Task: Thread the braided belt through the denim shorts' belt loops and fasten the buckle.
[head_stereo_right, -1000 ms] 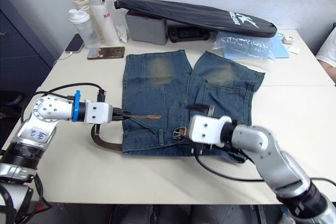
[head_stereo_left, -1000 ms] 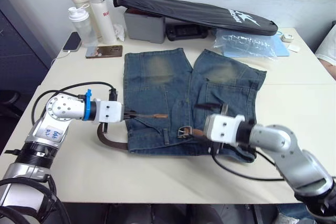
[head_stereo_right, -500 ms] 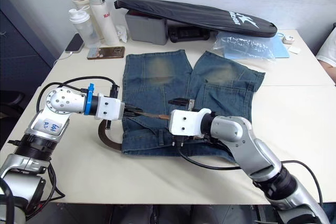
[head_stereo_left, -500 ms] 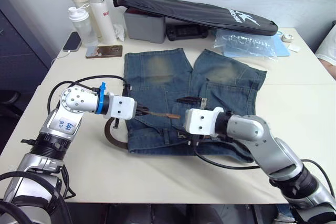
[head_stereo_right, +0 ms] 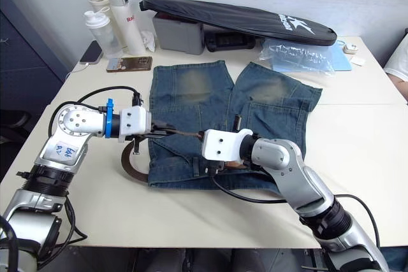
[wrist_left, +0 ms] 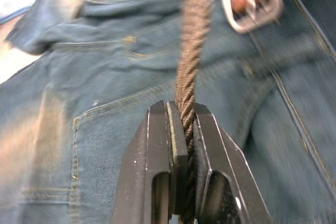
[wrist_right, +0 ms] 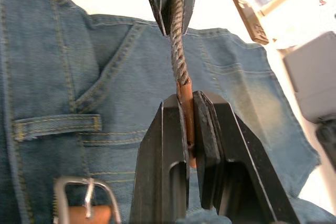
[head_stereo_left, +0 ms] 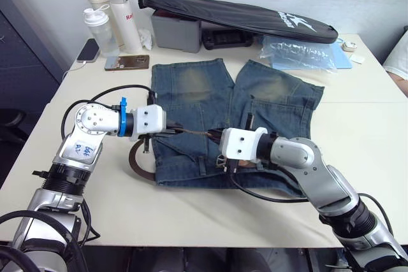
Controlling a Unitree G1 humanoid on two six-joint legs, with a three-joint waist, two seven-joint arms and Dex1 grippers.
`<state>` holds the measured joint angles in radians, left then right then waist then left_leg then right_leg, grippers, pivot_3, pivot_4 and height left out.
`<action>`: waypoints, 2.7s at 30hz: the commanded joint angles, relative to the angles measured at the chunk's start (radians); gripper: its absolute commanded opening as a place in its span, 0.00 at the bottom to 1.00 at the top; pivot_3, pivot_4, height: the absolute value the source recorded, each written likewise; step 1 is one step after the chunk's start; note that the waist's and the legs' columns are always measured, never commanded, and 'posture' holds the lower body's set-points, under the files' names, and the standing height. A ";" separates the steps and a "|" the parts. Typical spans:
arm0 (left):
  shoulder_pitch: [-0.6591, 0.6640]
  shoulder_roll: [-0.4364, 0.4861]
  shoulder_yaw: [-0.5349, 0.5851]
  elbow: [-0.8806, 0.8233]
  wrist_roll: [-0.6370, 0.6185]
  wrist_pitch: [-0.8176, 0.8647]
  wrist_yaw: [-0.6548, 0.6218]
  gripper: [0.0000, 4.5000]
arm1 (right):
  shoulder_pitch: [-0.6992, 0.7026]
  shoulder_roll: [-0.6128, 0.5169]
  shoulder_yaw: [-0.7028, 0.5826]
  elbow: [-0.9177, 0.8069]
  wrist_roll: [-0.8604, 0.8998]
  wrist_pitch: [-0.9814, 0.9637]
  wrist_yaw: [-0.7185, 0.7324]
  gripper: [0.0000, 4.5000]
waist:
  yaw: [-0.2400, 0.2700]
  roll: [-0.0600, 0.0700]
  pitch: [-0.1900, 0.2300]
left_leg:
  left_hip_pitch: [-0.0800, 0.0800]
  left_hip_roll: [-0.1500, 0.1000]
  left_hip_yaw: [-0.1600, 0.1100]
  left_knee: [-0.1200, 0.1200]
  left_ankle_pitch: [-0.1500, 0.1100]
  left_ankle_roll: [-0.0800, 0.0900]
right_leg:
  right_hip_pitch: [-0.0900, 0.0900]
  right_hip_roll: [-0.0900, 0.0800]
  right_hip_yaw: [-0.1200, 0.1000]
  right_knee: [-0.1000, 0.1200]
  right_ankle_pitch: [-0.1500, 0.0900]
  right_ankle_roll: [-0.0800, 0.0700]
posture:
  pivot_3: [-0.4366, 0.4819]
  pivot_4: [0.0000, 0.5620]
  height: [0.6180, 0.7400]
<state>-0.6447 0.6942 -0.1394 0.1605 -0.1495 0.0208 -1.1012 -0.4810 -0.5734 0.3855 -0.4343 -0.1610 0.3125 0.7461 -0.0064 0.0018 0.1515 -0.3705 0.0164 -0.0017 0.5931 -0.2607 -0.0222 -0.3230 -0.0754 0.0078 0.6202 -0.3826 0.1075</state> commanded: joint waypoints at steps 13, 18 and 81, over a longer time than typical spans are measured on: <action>-0.067 -0.063 0.683 -0.353 -0.845 1.506 0.464 0.99 | -0.051 0.043 0.000 0.186 -0.197 -0.194 -0.128 0.00 | -0.026 0.000 0.000 | 0.002 0.000 -0.003 0.000 0.004 -0.008 | 0.000 0.000 0.000 0.001 0.000 0.000 | 0.48 0.27 1.00; 0.066 -0.147 0.724 -0.264 -1.245 1.594 0.893 0.99 | -0.075 0.060 0.001 0.199 -0.261 -0.317 -0.189 0.00 | -0.023 -0.002 -0.001 | 0.003 0.000 -0.004 0.001 0.005 -0.009 | 0.002 -0.001 0.000 0.002 0.000 0.001 | 0.48 0.27 1.00; 0.140 -0.339 0.515 -0.208 -1.823 1.064 1.841 0.00 | 0.342 -0.099 -0.106 0.012 -0.161 -0.455 -0.021 0.98 | 0.006 -0.006 -0.001 | 0.011 -0.001 -0.007 -0.002 0.002 -0.018 | 0.019 0.013 0.000 -0.024 0.000 0.001 | 0.48 0.27 1.00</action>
<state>-0.4829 0.3388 0.3736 -0.0384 -1.9594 1.0739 0.7649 -0.1331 -0.6623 0.2763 -0.4213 -0.3043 -0.1138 0.7399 0.0000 -0.0046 0.1503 -0.3593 0.0153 -0.0081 0.5915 -0.2584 -0.0406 -0.3041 -0.0627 0.0079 0.5959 -0.3827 0.1085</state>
